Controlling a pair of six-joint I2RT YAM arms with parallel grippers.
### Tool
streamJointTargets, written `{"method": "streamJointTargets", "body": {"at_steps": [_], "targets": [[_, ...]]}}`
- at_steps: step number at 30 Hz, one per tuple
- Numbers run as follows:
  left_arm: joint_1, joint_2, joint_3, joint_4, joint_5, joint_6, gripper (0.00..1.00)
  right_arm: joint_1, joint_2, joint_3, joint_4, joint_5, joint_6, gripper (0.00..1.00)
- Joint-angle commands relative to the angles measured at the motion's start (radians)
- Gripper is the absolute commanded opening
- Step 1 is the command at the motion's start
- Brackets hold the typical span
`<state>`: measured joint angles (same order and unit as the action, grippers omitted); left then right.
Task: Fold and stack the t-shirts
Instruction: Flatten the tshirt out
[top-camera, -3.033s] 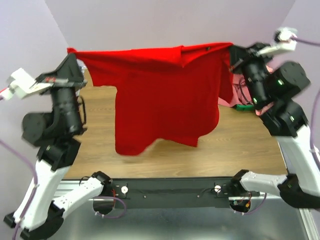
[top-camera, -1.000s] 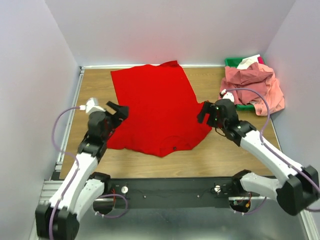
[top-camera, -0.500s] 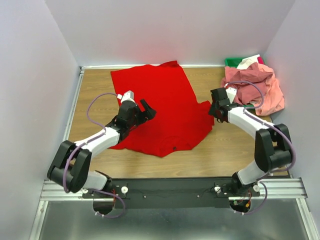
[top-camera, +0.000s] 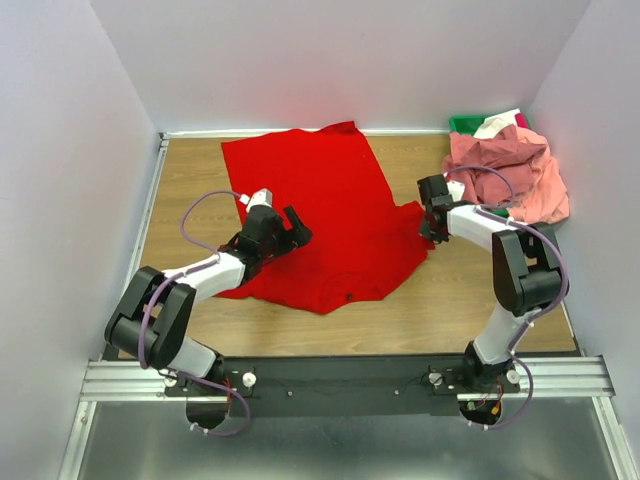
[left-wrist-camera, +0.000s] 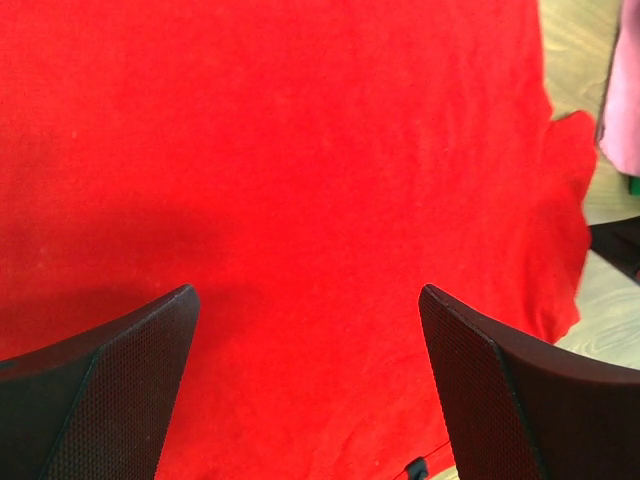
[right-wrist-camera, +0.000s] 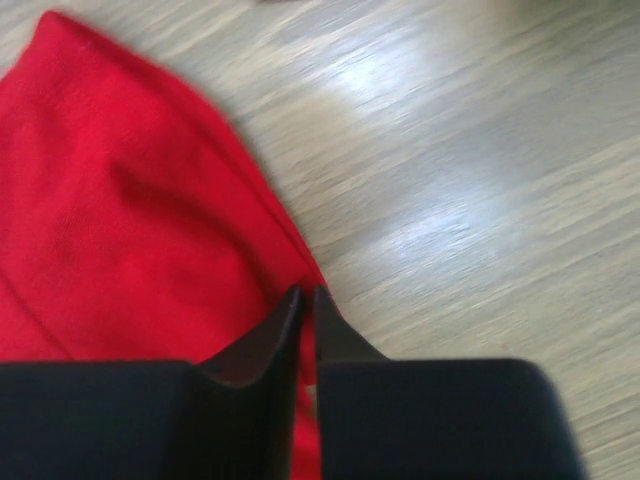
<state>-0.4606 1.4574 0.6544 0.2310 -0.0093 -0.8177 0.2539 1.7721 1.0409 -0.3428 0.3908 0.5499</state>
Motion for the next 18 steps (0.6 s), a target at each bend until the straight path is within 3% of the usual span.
{"method": "streamJointTargets", "body": {"at_steps": [1, 2, 10, 13, 16, 17, 18], "targets": [[-0.006, 0.012, -0.032, 0.011, 0.037, 0.006, 0.99, -0.056, 0.033, 0.004, -0.036, 0.029, -0.007, 0.05], [-0.007, 0.012, -0.038, 0.010, 0.043, 0.003, 0.99, -0.070, 0.035, 0.011, -0.039, 0.036, -0.014, 0.00], [-0.039, -0.025, -0.114, -0.005, 0.097, -0.018, 0.99, -0.145, 0.003, 0.100, -0.042, -0.016, -0.091, 0.04], [-0.053, -0.083, -0.140, -0.021, 0.098, -0.031, 0.99, -0.145, -0.051, 0.110, -0.042, -0.065, -0.097, 0.45], [-0.058, -0.137, -0.135, -0.038, 0.054, -0.031, 0.99, -0.143, -0.129, 0.071, -0.039, -0.240, -0.097, 0.67], [-0.058, -0.146, -0.124, -0.047, 0.036, -0.028, 0.99, -0.140, -0.144, 0.055, -0.035, -0.286, -0.096, 0.98], [-0.058, -0.152, -0.108, -0.071, 0.019, -0.023, 0.99, -0.130, -0.164, 0.023, -0.033, -0.321, -0.093, 1.00]]}}
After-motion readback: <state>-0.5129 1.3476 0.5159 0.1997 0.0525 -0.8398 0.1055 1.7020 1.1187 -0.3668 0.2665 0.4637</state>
